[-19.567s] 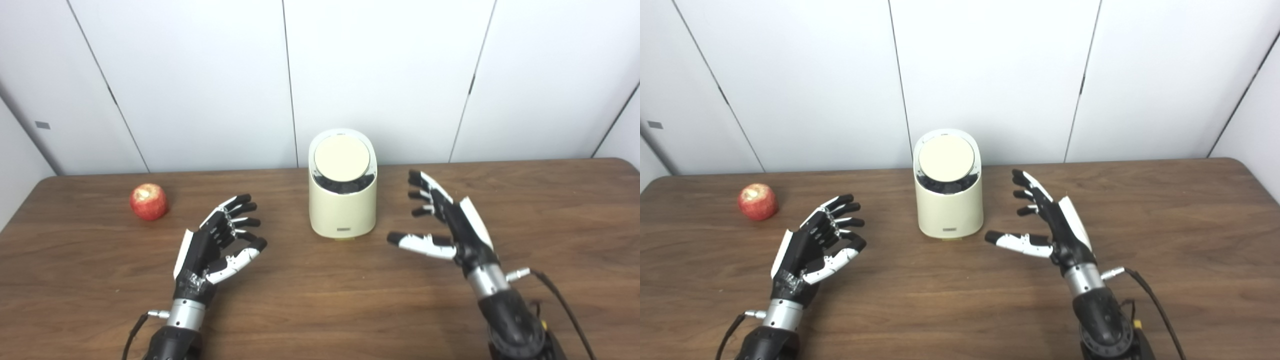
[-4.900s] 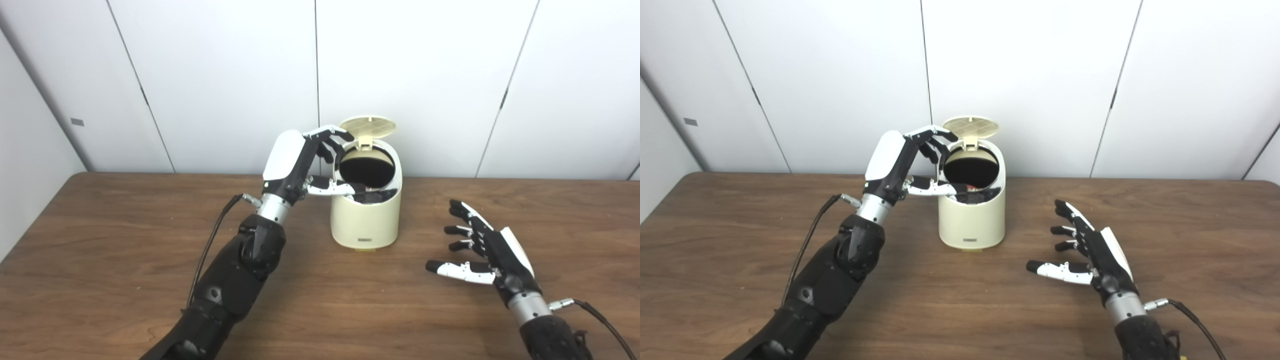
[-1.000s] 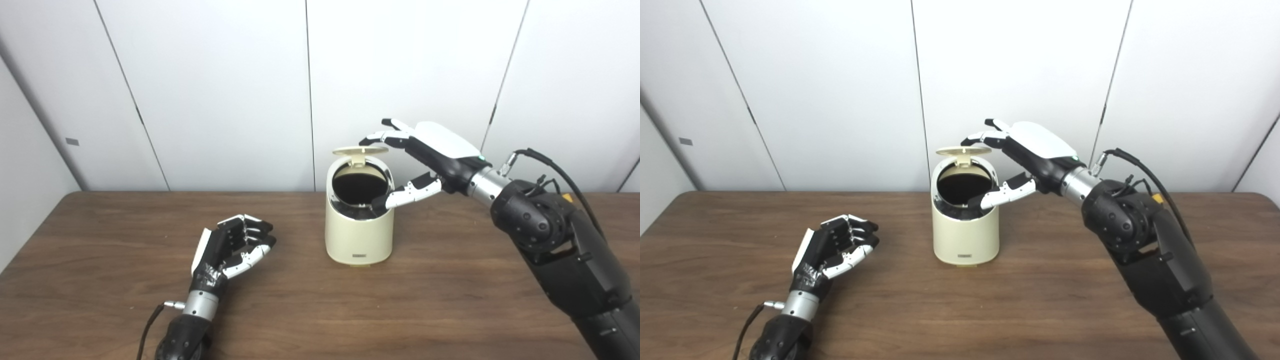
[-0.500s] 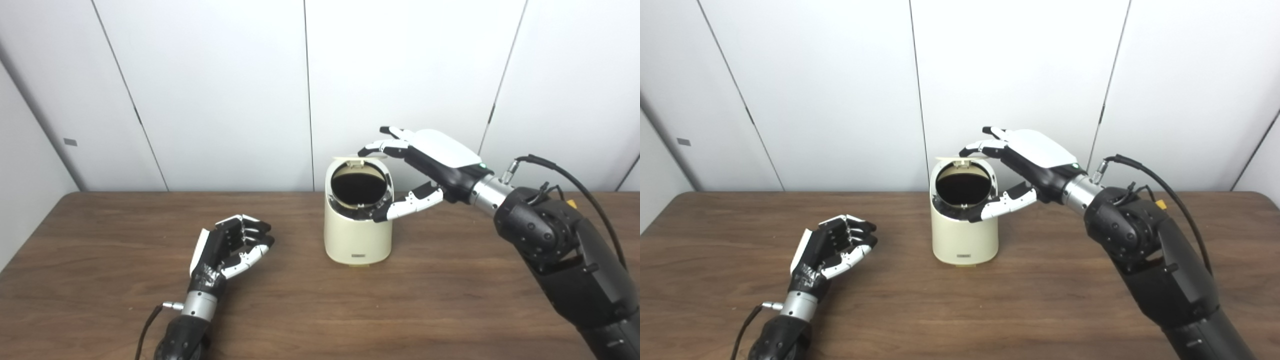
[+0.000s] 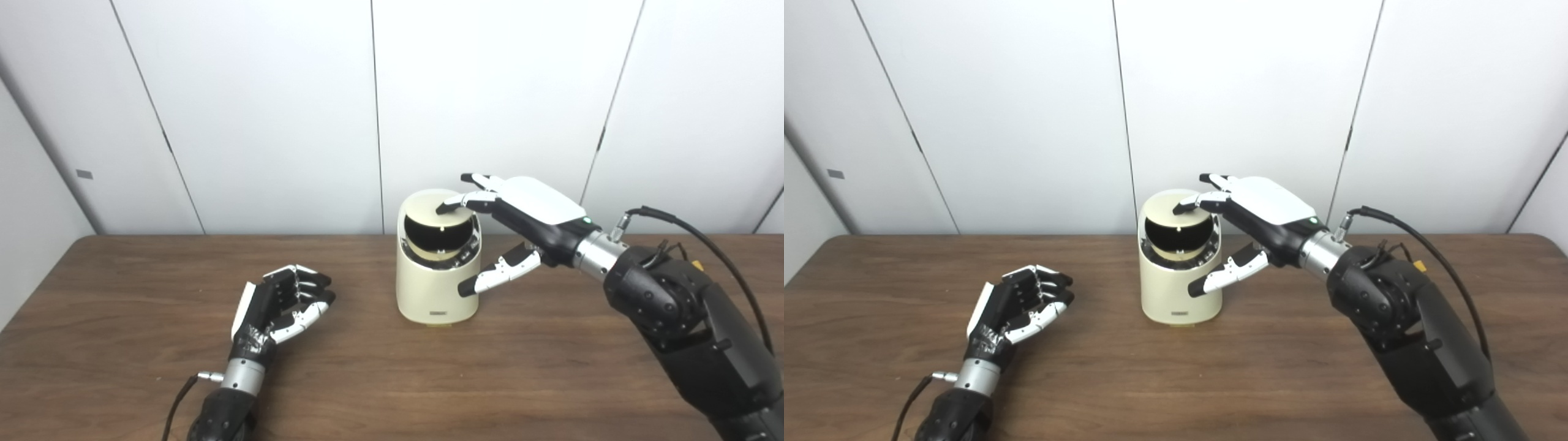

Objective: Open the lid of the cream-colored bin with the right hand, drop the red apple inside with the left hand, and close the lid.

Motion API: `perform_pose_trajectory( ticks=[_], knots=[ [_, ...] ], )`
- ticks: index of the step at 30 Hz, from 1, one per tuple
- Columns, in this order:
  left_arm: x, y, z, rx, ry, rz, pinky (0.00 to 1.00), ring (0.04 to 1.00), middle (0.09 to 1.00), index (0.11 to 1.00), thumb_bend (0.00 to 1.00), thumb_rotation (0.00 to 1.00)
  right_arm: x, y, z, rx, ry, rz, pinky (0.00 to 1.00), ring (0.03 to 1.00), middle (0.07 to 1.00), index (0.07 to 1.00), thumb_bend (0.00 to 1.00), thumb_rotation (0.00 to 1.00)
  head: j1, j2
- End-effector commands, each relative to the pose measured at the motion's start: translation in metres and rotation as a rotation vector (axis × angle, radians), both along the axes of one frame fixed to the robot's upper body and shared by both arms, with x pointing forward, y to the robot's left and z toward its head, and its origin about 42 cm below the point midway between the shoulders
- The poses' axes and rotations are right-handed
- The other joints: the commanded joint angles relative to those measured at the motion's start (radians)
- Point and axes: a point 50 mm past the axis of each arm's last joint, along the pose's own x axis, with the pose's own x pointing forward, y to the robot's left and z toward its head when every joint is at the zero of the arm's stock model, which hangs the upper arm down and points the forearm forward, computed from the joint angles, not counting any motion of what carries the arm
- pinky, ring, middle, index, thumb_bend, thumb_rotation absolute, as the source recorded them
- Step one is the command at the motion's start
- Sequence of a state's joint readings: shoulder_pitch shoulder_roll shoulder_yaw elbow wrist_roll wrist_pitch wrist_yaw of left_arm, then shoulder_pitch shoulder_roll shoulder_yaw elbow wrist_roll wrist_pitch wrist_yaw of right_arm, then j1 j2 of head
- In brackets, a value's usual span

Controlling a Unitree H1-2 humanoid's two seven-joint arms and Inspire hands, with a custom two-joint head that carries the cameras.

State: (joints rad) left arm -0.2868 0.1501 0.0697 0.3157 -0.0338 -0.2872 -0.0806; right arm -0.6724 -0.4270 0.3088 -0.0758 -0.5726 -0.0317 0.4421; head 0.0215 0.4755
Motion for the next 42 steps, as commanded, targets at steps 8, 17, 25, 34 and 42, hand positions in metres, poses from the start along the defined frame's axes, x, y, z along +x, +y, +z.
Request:
perform_pose_trajectory(
  ticks=[8, 17, 25, 34, 42],
  knots=[
    [-0.011, 0.001, -0.015, -0.011, 0.037, 0.01, 0.44, 0.537, 0.601, 0.497, 0.51, 0.05, -0.007, 0.005, 0.015, -0.006, -0.075, 0.053, 1.0, 0.999, 0.816, 0.811, 0.75, 0.63, 0.0, 0.007],
    [-0.012, 0.001, -0.015, -0.007, 0.032, 0.007, 0.45, 0.542, 0.603, 0.497, 0.51, 0.05, -0.011, 0.007, 0.01, -0.036, -0.051, 0.058, 1.0, 0.992, 0.809, 0.812, 0.74, 0.58, 0.001, 0.018],
    [-0.013, 0.001, -0.014, 0.003, 0.033, 0.011, 0.44, 0.535, 0.601, 0.497, 0.51, 0.05, -0.014, 0.007, 0.008, -0.03, -0.041, 0.07, 1.0, 0.994, 0.804, 0.81, 0.75, 0.59, 0.002, 0.029],
    [-0.015, -0.001, -0.014, -0.003, 0.044, 0.011, 0.45, 0.543, 0.604, 0.497, 0.51, 0.05, -0.016, 0.007, 0.004, -0.038, -0.033, 0.084, 1.0, 0.995, 0.803, 0.812, 0.76, 0.61, 0.004, 0.037],
    [-0.017, 0.0, -0.015, 0.0, 0.044, 0.01, 0.45, 0.544, 0.607, 0.497, 0.51, 0.05, -0.015, 0.007, -0.005, -0.144, -0.052, 0.071, 1.0, 0.976, 0.79, 0.81, 0.78, 0.62, 0.01, 0.047]
  ],
)
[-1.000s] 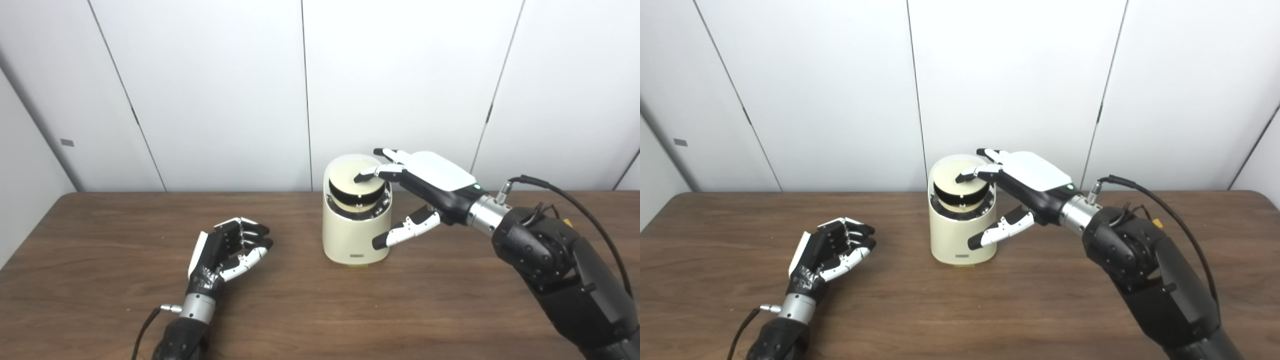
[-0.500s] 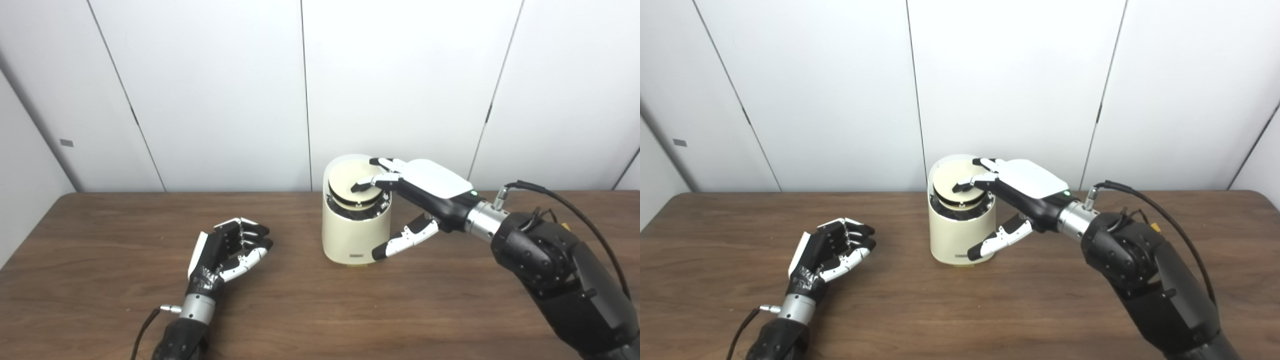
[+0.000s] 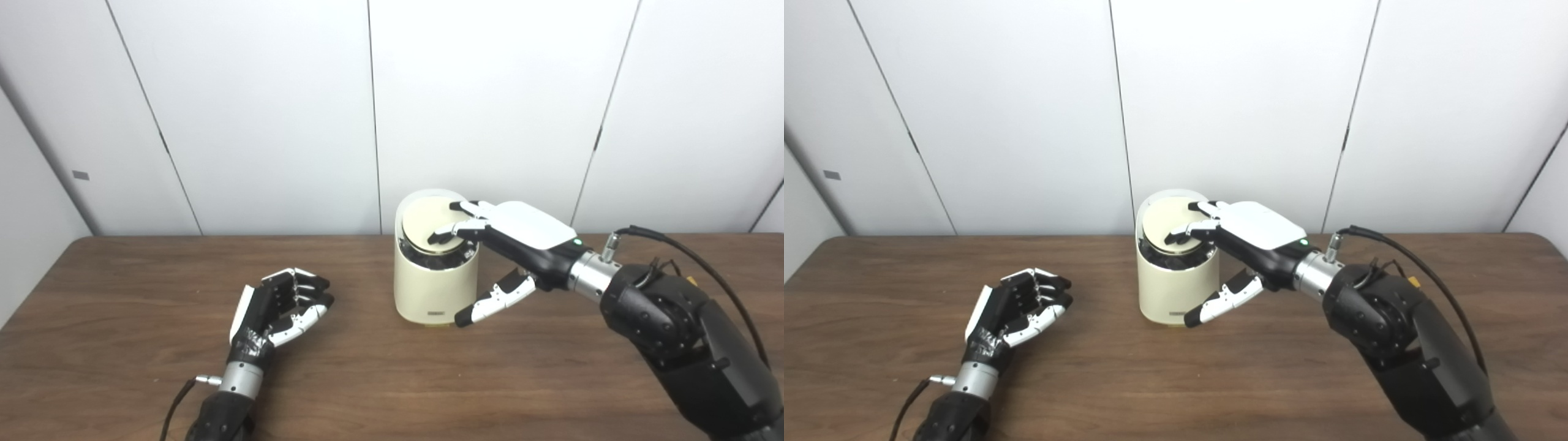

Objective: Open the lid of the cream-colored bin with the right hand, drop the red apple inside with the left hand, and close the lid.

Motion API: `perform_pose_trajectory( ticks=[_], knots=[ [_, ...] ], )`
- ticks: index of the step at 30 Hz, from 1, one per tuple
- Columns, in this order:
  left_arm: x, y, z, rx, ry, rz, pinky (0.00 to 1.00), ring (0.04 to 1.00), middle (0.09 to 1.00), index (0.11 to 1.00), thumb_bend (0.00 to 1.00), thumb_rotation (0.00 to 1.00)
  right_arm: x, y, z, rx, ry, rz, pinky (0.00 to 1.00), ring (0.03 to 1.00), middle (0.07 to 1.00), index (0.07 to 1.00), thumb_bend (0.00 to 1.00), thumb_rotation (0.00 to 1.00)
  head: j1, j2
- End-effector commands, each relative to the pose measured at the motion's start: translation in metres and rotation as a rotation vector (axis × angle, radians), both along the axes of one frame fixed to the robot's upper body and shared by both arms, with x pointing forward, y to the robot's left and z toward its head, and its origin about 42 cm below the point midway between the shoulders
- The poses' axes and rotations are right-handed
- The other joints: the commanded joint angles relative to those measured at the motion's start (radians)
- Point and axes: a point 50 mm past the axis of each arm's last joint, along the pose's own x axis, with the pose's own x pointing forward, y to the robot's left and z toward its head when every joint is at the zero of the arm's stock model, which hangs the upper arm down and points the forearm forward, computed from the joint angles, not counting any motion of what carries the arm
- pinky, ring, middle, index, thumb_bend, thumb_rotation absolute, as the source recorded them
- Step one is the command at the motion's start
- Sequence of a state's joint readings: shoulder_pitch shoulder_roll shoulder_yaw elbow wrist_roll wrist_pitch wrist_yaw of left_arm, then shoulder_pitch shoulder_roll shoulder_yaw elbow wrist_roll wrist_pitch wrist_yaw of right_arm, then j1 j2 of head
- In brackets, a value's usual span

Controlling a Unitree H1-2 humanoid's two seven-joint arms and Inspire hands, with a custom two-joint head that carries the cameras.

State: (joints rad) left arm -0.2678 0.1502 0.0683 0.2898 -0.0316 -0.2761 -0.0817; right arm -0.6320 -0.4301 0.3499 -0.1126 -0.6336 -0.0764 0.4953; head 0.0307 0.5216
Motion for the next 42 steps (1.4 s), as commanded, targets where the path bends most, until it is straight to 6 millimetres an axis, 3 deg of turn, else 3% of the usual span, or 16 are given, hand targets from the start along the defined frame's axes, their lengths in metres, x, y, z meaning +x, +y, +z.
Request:
perform_pose_trajectory(
  ticks=[1, 8, 18, 26, 32, 35, 40, 42],
  knots=[
    [-0.012, 0.0, -0.015, -0.001, 0.039, 0.011, 0.45, 0.543, 0.606, 0.497, 0.51, 0.05, 0.0, -0.002, 0.011, -0.051, -0.067, 0.02, 1.0, 0.976, 0.79, 0.811, 0.78, 0.62, 0.002, 0.003],
    [-0.016, -0.001, -0.016, -0.018, 0.046, 0.019, 0.44, 0.539, 0.603, 0.497, 0.51, 0.05, 0.002, 0.002, 0.001, -0.18, -0.064, 0.016, 1.0, 0.993, 0.805, 0.814, 0.8, 0.64, 0.008, 0.009],
    [-0.018, -0.001, -0.017, -0.023, 0.054, 0.025, 0.45, 0.537, 0.605, 0.497, 0.51, 0.06, 0.006, 0.004, -0.003, -0.195, -0.043, 0.016, 1.0, 0.983, 0.8, 0.811, 0.81, 0.64, 0.011, 0.009],
    [-0.015, -0.001, -0.019, -0.025, 0.044, 0.017, 0.45, 0.536, 0.601, 0.497, 0.51, 0.05, 0.005, -0.006, 0.017, 0.004, -0.069, 0.02, 1.0, 0.973, 0.787, 0.803, 0.79, 0.62, 0.007, 0.005],
    [-0.014, -0.003, -0.017, -0.017, 0.043, 0.019, 0.45, 0.538, 0.603, 0.497, 0.51, 0.05, 0.002, -0.014, 0.04, 0.171, -0.049, 0.005, 1.0, 0.999, 0.821, 0.819, 0.67, 0.59, 0.007, 0.004],
    [-0.014, -0.003, -0.016, -0.016, 0.04, 0.015, 0.45, 0.54, 0.603, 0.497, 0.51, 0.05, 0.0, -0.02, 0.044, 0.269, -0.056, -0.014, 0.95, 0.988, 0.847, 0.822, 0.68, 0.55, 0.007, 0.004],
    [-0.014, -0.003, -0.014, -0.013, 0.036, 0.011, 0.45, 0.545, 0.605, 0.497, 0.51, 0.06, -0.006, -0.032, 0.038, 0.379, -0.077, -0.079, 0.7, 0.841, 0.847, 0.842, 0.68, 0.49, 0.007, 0.004],
    [-0.015, -0.003, -0.013, -0.014, 0.036, 0.011, 0.45, 0.547, 0.605, 0.497, 0.51, 0.06, -0.009, -0.038, 0.03, 0.417, -0.075, -0.11, 0.7, 0.827, 0.844, 0.847, 0.68, 0.47, 0.007, 0.004]
  ],
)
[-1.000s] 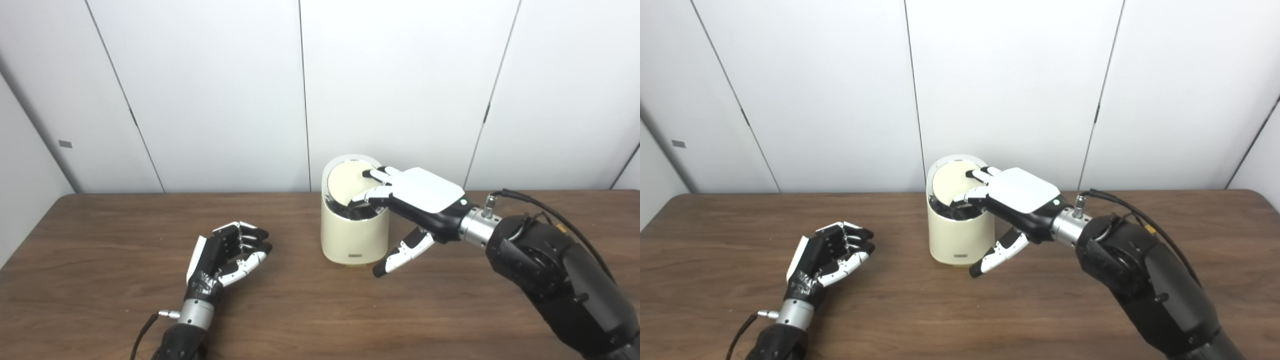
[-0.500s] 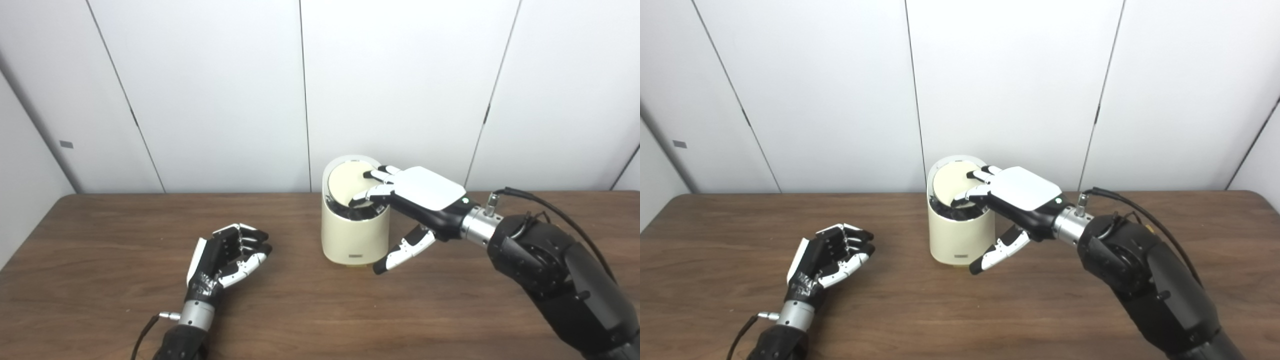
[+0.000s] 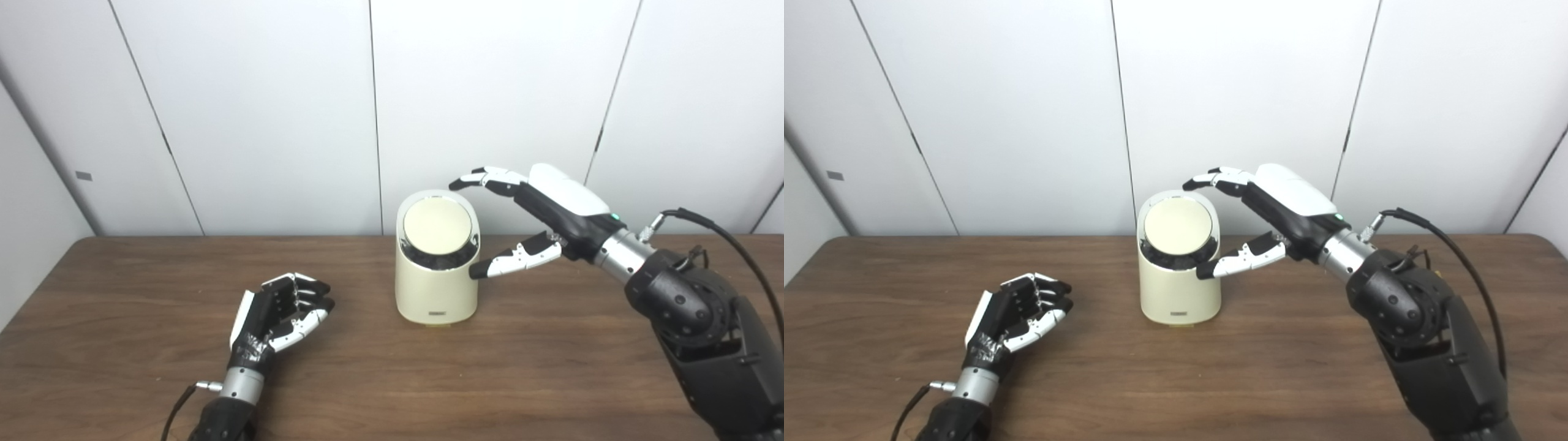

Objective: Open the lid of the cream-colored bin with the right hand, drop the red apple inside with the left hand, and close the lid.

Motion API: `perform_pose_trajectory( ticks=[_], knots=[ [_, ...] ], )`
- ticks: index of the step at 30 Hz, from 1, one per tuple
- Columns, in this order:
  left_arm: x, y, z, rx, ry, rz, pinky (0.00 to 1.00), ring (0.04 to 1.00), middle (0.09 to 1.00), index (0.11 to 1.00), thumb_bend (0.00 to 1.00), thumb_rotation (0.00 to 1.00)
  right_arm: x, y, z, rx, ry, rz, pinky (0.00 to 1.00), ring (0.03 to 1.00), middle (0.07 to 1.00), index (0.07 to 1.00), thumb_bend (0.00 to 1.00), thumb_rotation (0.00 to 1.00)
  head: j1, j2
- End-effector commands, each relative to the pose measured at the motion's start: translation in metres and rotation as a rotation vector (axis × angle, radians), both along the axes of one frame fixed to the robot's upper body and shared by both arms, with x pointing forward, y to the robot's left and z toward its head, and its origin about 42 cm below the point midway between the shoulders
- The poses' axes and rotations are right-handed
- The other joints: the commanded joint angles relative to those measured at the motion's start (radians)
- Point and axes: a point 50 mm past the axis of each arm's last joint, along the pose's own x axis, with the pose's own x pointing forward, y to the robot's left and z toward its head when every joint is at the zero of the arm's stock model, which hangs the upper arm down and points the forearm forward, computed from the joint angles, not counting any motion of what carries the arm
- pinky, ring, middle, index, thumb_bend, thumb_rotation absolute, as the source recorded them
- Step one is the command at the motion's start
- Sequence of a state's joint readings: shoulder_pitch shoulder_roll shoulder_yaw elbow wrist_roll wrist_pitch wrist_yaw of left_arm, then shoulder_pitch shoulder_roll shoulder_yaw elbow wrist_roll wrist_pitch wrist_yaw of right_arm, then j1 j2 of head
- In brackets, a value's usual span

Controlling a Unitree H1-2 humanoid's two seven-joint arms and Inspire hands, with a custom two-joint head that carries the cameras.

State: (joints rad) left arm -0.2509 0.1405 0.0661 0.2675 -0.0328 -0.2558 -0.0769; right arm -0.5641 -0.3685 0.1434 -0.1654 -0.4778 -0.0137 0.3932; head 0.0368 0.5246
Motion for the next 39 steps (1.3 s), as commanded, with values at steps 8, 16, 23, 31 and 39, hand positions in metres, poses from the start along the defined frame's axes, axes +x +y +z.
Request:
perform_pose_trajectory(
  ticks=[8, 16, 23, 31, 39],
  knots=[
    [-0.01, 0.0, -0.006, -0.007, 0.009, -0.003, 0.45, 0.545, 0.608, 0.497, 0.51, 0.05, -0.009, -0.036, -0.031, 0.29, 0.061, -0.069, 0.97, 0.922, 0.879, 0.88, 0.7, 0.3, 0.003, 0.002],
    [-0.011, 0.001, 0.0, 0.005, -0.006, -0.001, 0.45, 0.538, 0.605, 0.497, 0.51, 0.05, -0.033, -0.051, -0.077, 0.402, 0.159, -0.125, 0.75, 0.851, 0.888, 0.902, 0.71, 0.3, -0.001, 0.003],
    [-0.01, 0.0, 0.002, 0.003, -0.012, -0.012, 0.45, 0.538, 0.604, 0.497, 0.51, 0.05, -0.047, -0.05, -0.105, 0.451, 0.206, -0.137, 0.69, 0.829, 0.888, 0.903, 0.72, 0.31, -0.008, 0.004],
    [-0.009, -0.001, 0.003, 0.011, -0.022, -0.024, 0.44, 0.535, 0.602, 0.497, 0.51, 0.05, -0.057, -0.05, -0.133, 0.513, 0.214, -0.172, 0.67, 0.804, 0.874, 0.883, 0.71, 0.23, -0.012, 0.004],
    [-0.007, 0.0, 0.006, 0.082, -0.067, -0.053, 0.49, 0.538, 0.616, 0.498, 0.51, 0.05, -0.064, -0.051, -0.15, 0.552, 0.243, -0.203, 0.71, 0.842, 0.902, 0.9, 0.68, 0.22, -0.015, 0.001]
  ],
)
